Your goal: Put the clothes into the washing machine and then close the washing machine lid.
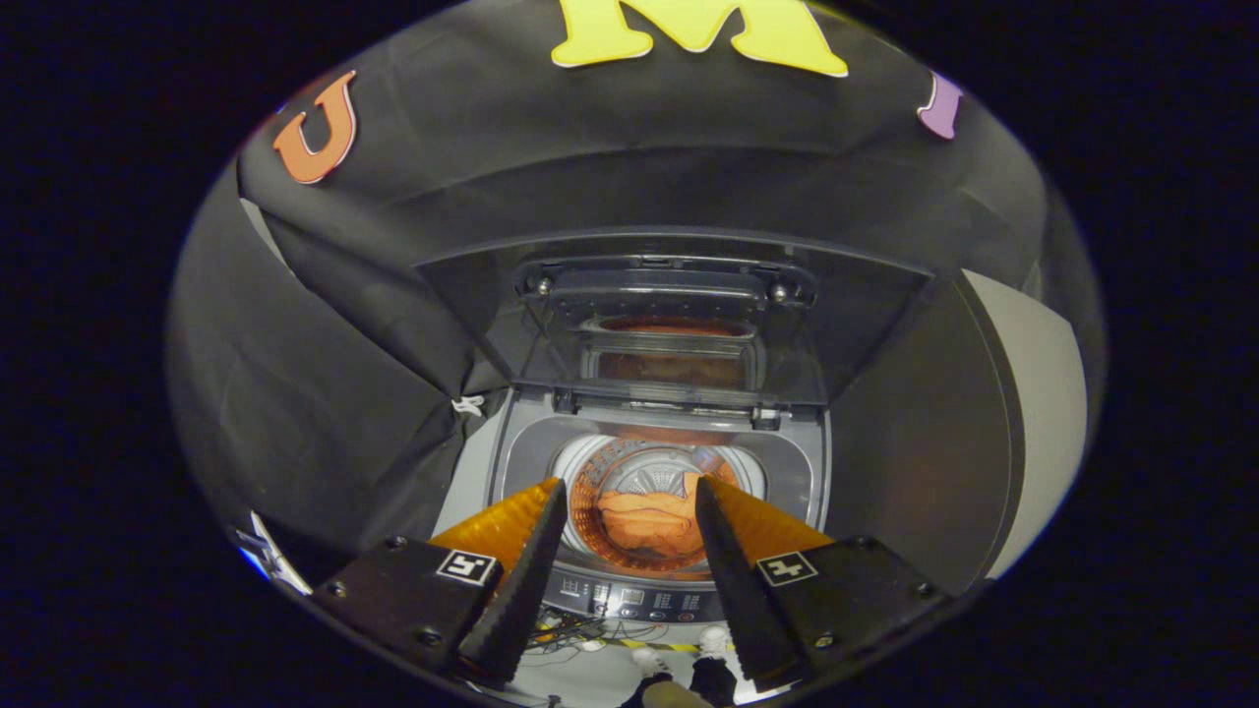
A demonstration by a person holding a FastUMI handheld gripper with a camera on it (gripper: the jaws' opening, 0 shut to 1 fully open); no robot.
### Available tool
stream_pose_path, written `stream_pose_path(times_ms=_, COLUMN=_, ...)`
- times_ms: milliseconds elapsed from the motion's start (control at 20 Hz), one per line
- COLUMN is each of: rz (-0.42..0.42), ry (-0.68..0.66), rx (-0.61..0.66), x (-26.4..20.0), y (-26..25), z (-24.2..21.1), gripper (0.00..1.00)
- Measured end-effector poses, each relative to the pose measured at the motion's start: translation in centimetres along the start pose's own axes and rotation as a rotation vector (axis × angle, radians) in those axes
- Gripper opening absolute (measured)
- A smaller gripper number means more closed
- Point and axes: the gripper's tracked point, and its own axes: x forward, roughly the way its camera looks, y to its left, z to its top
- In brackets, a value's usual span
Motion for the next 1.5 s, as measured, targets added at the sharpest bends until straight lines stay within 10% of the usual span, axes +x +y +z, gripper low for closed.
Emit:
stream_pose_path(times_ms=700, rz=-0.055, ry=-0.136, rx=0.010, x=-9.0, y=-2.0, z=3.1, gripper=0.82)
stream_pose_path(times_ms=1500, rz=-0.022, ry=-0.120, rx=0.064, x=-2.0, y=0.1, z=15.0, gripper=0.82)
